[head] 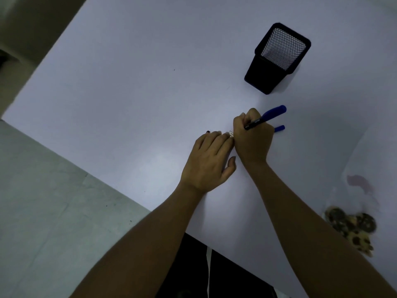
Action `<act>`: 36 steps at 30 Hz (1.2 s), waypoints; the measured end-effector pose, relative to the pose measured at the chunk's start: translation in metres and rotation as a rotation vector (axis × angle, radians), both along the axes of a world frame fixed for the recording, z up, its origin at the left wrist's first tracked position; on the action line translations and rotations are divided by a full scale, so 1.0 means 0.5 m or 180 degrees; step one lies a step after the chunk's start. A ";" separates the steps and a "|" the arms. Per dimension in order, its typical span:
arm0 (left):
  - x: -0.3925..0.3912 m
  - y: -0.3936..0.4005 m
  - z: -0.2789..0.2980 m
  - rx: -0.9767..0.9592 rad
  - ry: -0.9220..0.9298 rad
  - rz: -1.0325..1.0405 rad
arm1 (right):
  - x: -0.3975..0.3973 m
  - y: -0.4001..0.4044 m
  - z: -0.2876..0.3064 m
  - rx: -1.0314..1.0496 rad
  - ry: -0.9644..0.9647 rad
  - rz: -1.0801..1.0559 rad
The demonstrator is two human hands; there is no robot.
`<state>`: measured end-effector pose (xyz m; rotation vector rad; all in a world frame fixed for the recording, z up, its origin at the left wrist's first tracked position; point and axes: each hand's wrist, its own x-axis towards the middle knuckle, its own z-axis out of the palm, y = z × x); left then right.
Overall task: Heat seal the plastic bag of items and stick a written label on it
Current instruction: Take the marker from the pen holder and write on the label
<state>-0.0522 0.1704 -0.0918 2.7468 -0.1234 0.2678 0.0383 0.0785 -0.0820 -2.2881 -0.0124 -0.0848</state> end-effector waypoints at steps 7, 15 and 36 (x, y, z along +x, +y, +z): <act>0.001 0.001 -0.002 0.0041 0.0062 -0.0012 | 0.001 0.003 0.001 -0.0124 -0.0028 0.0046; 0.001 -0.001 -0.003 -0.0038 0.0046 -0.0001 | 0.001 0.000 -0.002 -0.0152 -0.0063 0.0108; -0.001 -0.002 0.008 -0.0048 0.0058 0.0036 | -0.002 -0.001 0.000 0.0385 -0.0088 0.0171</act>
